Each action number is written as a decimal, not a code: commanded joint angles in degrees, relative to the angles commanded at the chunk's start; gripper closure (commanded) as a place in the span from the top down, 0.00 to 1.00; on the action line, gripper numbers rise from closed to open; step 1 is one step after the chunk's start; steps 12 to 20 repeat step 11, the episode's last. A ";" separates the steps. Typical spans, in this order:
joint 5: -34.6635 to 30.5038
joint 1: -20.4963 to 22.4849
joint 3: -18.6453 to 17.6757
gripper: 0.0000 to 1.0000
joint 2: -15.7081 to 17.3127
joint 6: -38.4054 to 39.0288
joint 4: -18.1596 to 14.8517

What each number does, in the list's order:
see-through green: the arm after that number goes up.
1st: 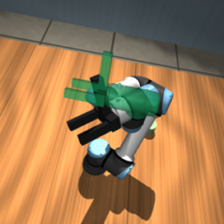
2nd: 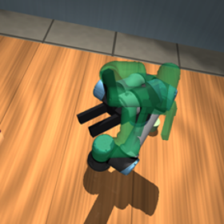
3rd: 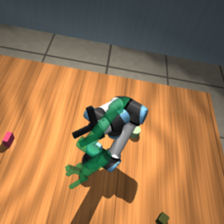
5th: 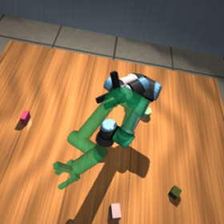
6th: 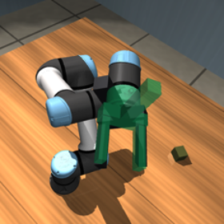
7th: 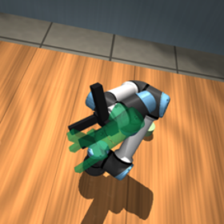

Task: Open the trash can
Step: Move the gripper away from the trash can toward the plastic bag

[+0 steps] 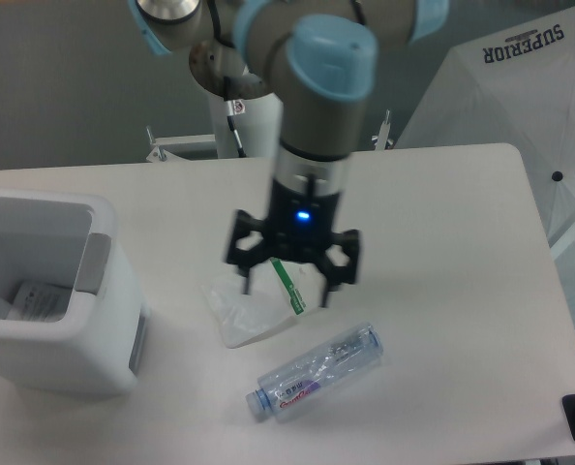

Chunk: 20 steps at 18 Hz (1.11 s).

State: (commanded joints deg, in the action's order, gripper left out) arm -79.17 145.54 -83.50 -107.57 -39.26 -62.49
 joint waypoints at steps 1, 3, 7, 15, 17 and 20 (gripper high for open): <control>-1.06 0.35 0.00 1.00 -0.44 -3.60 -0.09; -2.56 0.97 -0.78 1.00 -1.67 -9.24 -0.09; -7.04 3.43 -3.60 1.00 -2.12 -17.06 0.09; -7.40 6.59 -4.48 1.00 -3.52 -24.36 0.35; -7.40 6.59 -4.48 1.00 -3.52 -24.36 0.35; -7.40 6.59 -4.48 1.00 -3.52 -24.36 0.35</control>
